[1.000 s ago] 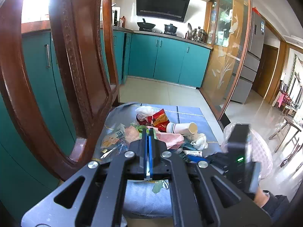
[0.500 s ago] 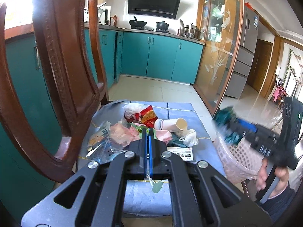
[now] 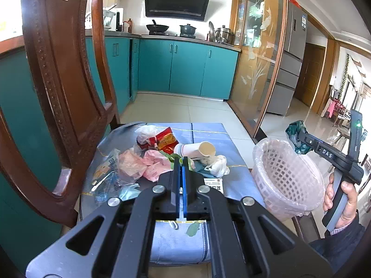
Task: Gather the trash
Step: 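Carry the green wrapper with the right gripper over the wastebasket and release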
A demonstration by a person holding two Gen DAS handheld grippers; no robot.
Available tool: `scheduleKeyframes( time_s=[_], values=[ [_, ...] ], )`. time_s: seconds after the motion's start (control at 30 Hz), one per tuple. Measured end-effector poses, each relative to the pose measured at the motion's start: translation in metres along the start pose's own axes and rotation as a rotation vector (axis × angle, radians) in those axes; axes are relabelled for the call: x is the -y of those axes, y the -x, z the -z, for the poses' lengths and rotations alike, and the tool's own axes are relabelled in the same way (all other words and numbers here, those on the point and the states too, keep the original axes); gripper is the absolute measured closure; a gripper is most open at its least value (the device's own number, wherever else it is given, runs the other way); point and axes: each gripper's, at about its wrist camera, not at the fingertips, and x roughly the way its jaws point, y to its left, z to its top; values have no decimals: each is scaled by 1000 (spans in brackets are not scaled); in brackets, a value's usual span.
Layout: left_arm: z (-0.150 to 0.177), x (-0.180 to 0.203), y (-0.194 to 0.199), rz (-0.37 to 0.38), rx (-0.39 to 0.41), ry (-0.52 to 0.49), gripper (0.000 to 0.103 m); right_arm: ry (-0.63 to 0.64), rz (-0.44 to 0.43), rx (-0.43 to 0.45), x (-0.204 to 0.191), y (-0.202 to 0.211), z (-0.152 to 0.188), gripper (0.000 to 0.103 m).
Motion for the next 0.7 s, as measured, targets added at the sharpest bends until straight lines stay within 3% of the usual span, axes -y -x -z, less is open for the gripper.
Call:
scheduleKeyframes(
  time_s=[0.1,0.33,0.37,0.43,0.47,0.53,0.7],
  values=[
    [-1,6,-2,14,-2,-10,100,6,24,-32,9,-2,6,65],
    [-15,38,-6,99,9,-64,101,53,115,-212,18,-30,26,64],
    [-18,45,-8,121,8,-73,101,45,116,-225,20,-31,28,63],
    [-23,59,-13,161,3,-89,100,22,113,-239,25,-31,32,49],
    [-24,65,-15,175,-1,-94,100,0,111,-231,29,-28,31,45],
    [-27,81,-23,220,-12,-108,101,-35,131,-199,34,-23,29,28],
    [-29,126,-50,341,-52,-135,101,-315,238,0,74,12,17,21]
  ],
)
